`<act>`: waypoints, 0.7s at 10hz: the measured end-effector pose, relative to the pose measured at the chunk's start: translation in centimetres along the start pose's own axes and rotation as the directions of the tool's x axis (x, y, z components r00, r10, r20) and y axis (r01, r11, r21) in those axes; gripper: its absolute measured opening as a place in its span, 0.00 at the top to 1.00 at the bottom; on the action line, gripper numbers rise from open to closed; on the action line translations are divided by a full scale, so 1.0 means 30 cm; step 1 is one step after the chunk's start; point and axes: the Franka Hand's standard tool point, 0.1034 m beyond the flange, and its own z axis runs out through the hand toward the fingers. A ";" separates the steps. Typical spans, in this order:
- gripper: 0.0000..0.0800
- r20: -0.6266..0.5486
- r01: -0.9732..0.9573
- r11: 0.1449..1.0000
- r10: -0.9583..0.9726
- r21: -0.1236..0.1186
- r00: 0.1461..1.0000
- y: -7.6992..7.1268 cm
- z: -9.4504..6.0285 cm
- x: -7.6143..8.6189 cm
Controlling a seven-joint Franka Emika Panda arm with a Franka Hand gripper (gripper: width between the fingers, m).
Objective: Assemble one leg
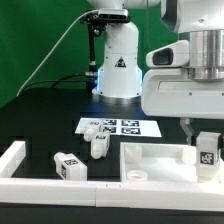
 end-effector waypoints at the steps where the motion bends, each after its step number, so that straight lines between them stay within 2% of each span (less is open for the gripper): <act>1: 0.64 0.007 -0.121 0.993 0.121 0.005 0.993 0.005 0.000 0.002; 4: 0.64 0.030 -0.416 0.909 0.416 0.009 0.909 0.015 0.001 -0.003; 6: 0.64 0.034 -0.517 0.856 0.517 0.005 0.855 0.017 0.001 -0.006; 7: 0.64 0.034 -0.511 0.860 0.511 0.005 0.859 0.017 0.001 -0.006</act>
Offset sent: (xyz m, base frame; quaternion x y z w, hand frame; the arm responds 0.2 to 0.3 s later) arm 0.0034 0.0066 -0.0014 0.0311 -0.0003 0.2991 0.9537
